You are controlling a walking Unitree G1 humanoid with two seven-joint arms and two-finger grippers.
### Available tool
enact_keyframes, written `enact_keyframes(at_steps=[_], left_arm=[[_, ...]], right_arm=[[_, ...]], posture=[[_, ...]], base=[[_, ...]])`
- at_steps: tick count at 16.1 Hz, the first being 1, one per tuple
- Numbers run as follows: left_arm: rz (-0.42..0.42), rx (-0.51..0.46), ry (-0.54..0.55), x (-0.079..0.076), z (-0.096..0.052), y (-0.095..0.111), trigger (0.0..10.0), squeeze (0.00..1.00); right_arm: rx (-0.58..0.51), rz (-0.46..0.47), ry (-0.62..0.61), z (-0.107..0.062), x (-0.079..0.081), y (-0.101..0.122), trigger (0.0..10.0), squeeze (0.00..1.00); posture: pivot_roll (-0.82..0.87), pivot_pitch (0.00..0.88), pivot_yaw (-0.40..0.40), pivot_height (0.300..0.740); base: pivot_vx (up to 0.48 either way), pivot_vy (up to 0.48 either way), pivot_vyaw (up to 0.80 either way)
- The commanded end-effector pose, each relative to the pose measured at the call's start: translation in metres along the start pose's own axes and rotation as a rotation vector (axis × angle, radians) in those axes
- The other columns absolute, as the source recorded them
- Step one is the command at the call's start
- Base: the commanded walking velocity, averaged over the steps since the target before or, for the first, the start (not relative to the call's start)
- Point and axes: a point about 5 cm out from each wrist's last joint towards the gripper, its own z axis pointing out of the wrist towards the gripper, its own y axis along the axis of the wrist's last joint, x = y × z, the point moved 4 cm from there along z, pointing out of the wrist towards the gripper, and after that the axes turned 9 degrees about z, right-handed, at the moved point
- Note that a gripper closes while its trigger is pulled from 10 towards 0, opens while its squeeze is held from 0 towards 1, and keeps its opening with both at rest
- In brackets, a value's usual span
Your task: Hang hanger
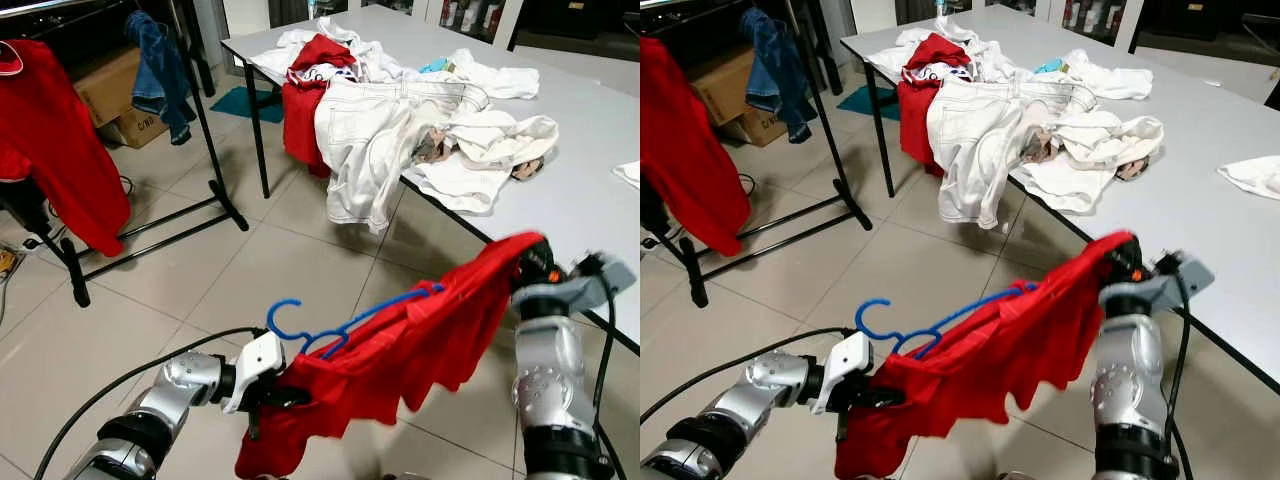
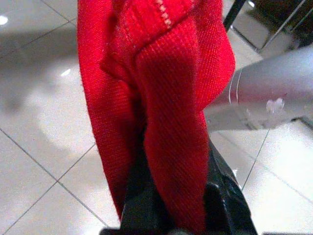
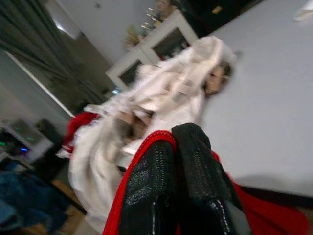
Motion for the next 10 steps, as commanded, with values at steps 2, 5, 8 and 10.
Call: enact_keyframes(at_steps=[2, 5, 8, 10], left_arm=[[-0.181, 0.19, -0.051, -0.028, -0.018, -0.053, 10.0, 0.0], [-0.257, 0.193, 0.08, -0.015, -0.015, -0.054, 10.0, 0.0], [-0.285, 0.173, 0.066, -0.014, -0.012, -0.051, 10.0, 0.0], [-0.296, 0.181, 0.065, -0.015, -0.008, -0.051, 10.0, 0.0]], right_arm=[[-0.262, 0.071, 0.149, 0.013, 0.039, 0.07, 0.0, 0.0], [-0.28, 0.216, 0.244, 0.008, 0.057, 0.08, 0.0, 0.0], [-0.277, 0.272, 0.307, 0.005, 0.069, 0.087, 0.0, 0.0], [-0.258, 0.305, 0.35, 0.004, 0.079, 0.086, 0.0, 0.0]], posture=[[-0.14, 0.0, 0.041, 0.74], [-0.15, 0.0, 0.043, 0.74], [-0.15, 0.0, 0.046, 0.74], [-0.16, 0.0, 0.046, 0.74]], base=[[0.0, 0.0, 0.0], [0.0, 0.0, 0.0], [0.0, 0.0, 0.0], [0.0, 0.0, 0.0]])
